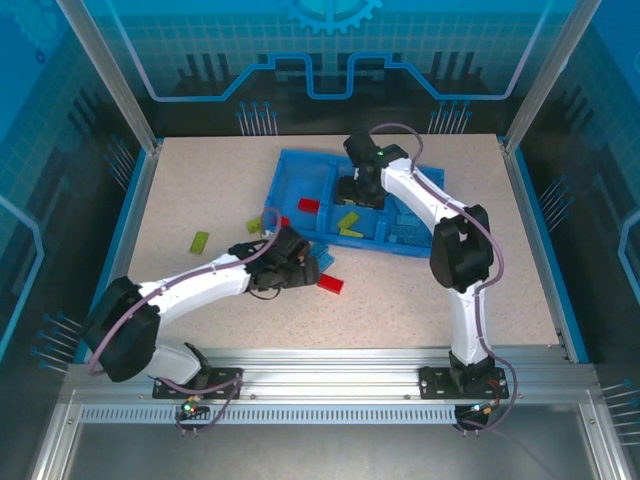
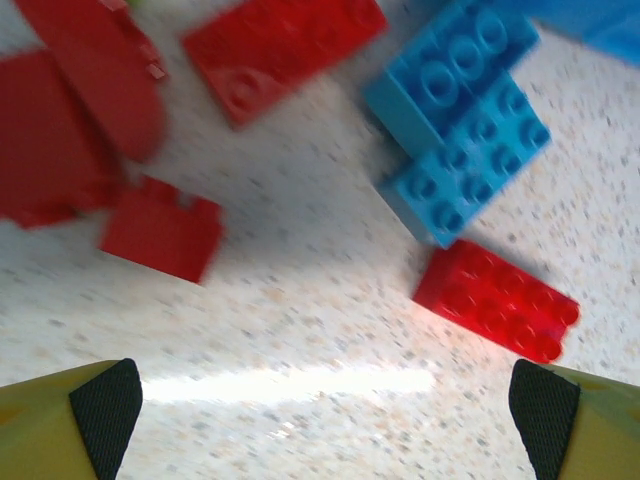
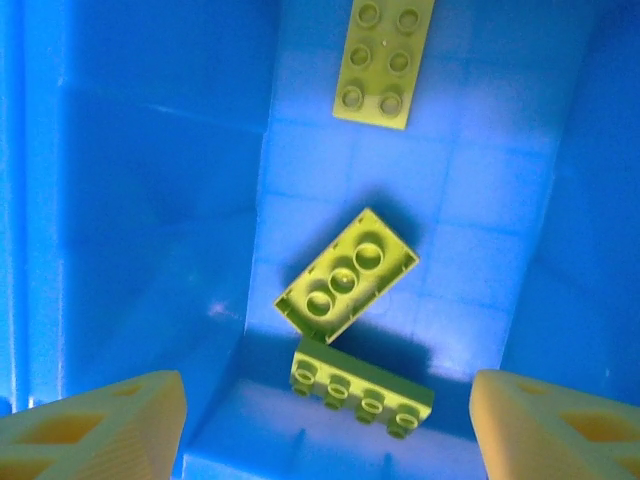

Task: Sort the legos into containers by color

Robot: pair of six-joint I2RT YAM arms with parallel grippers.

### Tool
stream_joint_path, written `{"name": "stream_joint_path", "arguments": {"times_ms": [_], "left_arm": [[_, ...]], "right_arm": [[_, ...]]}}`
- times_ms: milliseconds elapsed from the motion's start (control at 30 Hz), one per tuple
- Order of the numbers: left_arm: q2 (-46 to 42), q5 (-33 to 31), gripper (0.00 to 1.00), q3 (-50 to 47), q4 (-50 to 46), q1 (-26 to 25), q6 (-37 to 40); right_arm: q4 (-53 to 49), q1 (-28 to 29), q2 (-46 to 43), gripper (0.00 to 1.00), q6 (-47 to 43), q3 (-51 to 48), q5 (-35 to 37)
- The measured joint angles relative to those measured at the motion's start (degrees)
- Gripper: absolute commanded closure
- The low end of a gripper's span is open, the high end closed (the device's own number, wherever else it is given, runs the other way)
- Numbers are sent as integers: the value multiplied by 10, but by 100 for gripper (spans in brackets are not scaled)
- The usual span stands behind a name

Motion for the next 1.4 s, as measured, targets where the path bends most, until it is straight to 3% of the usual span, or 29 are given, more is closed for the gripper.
{"name": "stream_joint_path", "arguments": {"times_ms": [333,767,1133,1400], "left_arm": [[84,3,1,47,-2,-55,-169],[170,-2,3,125,-2,-81,-367],[230,-5,22,151,-22,-81,-446],[238,-5,53,156,-56,-81,-465]], "right_arm": [[28,-22,-168,21,5,-133,11],[48,-31,-216,21,1,-198,15],[69,-54,-301,20,1,-268,15],[73,-60,-328,19,1,-313,16]]}}
